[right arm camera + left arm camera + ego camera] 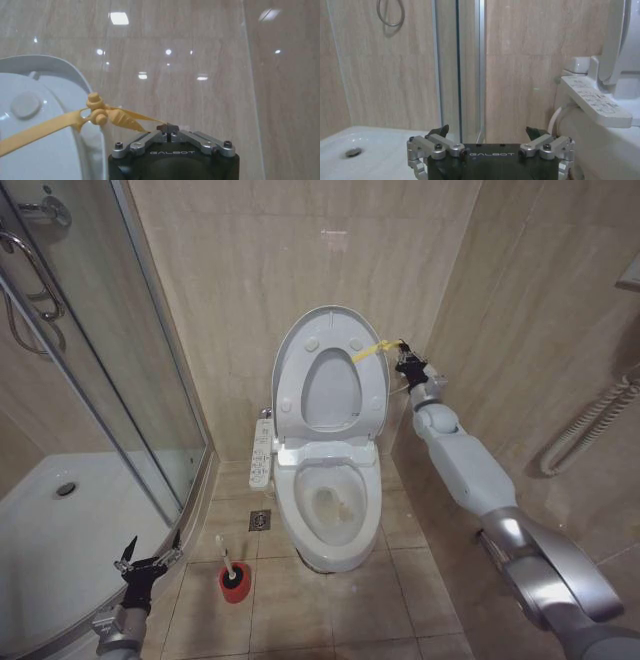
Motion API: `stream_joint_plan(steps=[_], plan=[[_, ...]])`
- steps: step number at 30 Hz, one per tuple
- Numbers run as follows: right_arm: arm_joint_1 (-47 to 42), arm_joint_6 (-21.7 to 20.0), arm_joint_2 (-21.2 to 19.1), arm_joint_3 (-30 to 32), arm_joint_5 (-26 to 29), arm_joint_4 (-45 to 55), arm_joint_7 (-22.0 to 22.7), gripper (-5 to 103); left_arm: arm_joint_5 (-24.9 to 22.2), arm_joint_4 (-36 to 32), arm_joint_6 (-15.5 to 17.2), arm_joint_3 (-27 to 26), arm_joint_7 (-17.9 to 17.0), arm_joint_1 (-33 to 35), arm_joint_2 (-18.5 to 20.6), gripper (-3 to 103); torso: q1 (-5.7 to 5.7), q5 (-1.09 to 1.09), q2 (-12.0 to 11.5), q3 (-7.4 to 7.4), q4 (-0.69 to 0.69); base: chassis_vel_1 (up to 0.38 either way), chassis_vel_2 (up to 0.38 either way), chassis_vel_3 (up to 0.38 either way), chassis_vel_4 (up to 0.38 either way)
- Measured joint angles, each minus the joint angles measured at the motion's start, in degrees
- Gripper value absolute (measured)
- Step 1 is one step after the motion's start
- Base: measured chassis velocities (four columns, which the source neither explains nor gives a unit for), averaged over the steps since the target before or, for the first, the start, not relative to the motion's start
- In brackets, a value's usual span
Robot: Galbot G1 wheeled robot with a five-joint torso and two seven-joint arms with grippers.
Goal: Open the toilet lid, clean the toilet bowl with a toilet brush, close the toilet lid, and flush.
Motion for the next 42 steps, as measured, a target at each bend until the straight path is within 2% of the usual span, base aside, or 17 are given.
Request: stream_joint_plan(steps=[3, 8, 16, 17, 22, 23, 24, 28, 30, 31, 34, 36, 38, 39, 42], plan=[[1.6, -0.5, 2.0, 0.1, -1.2, -3.2, -0.6, 0, -0.3, 0.3, 0.0, 0.0, 0.0, -0.2, 0.2, 100, 0.00, 0.00, 0.0, 0.00, 0.00, 0.000, 0.000, 0.000, 0.000], [1.5, -1.0, 2.4, 0.1, -1.6, -3.1, -0.6, 0, -0.5, 0.3, -0.1, 0.0, 0.1, -0.2, 0.3, 100, 0.00, 0.00, 0.0, -0.01, -0.01, 0.000, 0.000, 0.000, 0.000], [-2.4, -2.5, -0.5, 0.4, -0.6, 5.7, 0.1, 0, -0.6, -0.5, -0.1, -0.3, 0.1, 0.3, 0.6, 100, 0.00, 0.01, 0.0, -0.01, -0.01, 0.000, 0.000, 0.000, 0.000], [-6.1, -3.4, -2.8, 0.6, 0.3, 13.3, 1.5, 17, -0.6, -0.9, 0.0, -0.3, 0.1, 0.4, 0.6, 100, -0.01, 0.00, 0.0, -0.01, 0.01, 0.000, 0.000, 0.000, 0.000], [-15.1, -3.6, -6.9, 2.6, 1.2, 24.1, 3.2, 17, -0.6, -2.0, 0.3, -0.3, 0.1, 0.8, 0.7, 100, -0.01, 0.01, 0.0, -0.01, 0.01, 0.000, 0.000, 0.000, 0.000], [-17.8, -3.2, -8.0, 3.4, 1.2, 26.5, 3.4, 43, -0.6, -2.3, 0.4, -0.3, 0.1, 0.8, 0.7, 100, -0.01, 0.02, 0.0, -0.01, 0.01, 0.000, 0.000, 0.000, 0.000], [-17.8, -3.2, -8.0, 3.4, 1.2, 26.5, 3.4, 43, -0.6, -2.3, 0.4, -0.3, 0.1, 0.8, 0.7, 100, -0.01, 0.02, 0.0, -0.01, 0.01, 0.000, 0.000, 0.000, 0.000], [-28.3, -2.6, -11.8, 7.5, 1.7, 36.0, 4.8, 43, -0.7, -3.1, 0.7, 0.0, 0.0, 0.8, 0.7, 100, -0.02, 0.01, 0.0, -0.02, -0.02, 0.000, 0.000, 0.000, 0.000], [-31.6, -2.3, -12.4, 8.8, 2.2, 39.4, 5.5, 43, -0.7, -3.2, 0.7, 0.1, 0.0, 0.8, 0.7, 100, -0.01, 0.02, 0.0, -0.01, -0.01, 0.000, 0.000, 0.000, 0.000], [-34.5, -2.1, -12.7, 9.7, 2.5, 42.4, 6.3, 71, -0.7, -3.4, 0.7, 0.1, 0.0, 0.8, 0.7, 100, -0.02, 0.02, 0.0, -0.02, -0.02, 0.000, 0.000, 0.000, 0.000], [-39.1, -1.8, -12.3, 10.9, 2.5, 47.3, 7.7, 71, -0.8, -4.1, 0.7, -0.3, 0.0, 1.1, 0.4, 100, -0.02, 0.00, 0.0, -0.02, 0.00, 0.000, 0.000, 0.000, 0.000], [-45.1, -1.6, -10.9, 12.7, 1.8, 53.3, 9.5, 71, -1.0, -5.5, 0.7, -1.0, -0.1, 1.6, 0.0, 100, -0.02, 0.01, 0.0, -0.02, 0.04, 0.000, 0.000, 0.000, 0.000], [-47.4, -1.5, -10.3, 13.6, 1.1, 55.5, 9.9, 71, -1.0, -6.3, 0.7, -1.1, -0.1, 1.9, -0.2, 100, -0.02, 0.01, 0.0, -0.02, 0.02, 0.000, 0.000, 0.000, 0.000], [-49.2, -1.3, -9.7, 14.7, 0.5, 57.2, 10.1, 97, -1.1, -6.8, 0.7, -1.2, -0.2, 2.1, -0.4, 100, -0.02, 0.00, 0.0, -0.02, 0.03, 0.000, 0.000, 0.000, 0.000], [-58.2, -0.1, -6.7, 19.2, -2.3, 62.7, 11.0, 97, -1.1, -9.2, 0.8, -1.2, -0.7, 2.7, -0.6, 100, -0.02, -0.01, 0.0, -0.02, 0.00, 0.000, 0.000, 0.000, 0.000]])
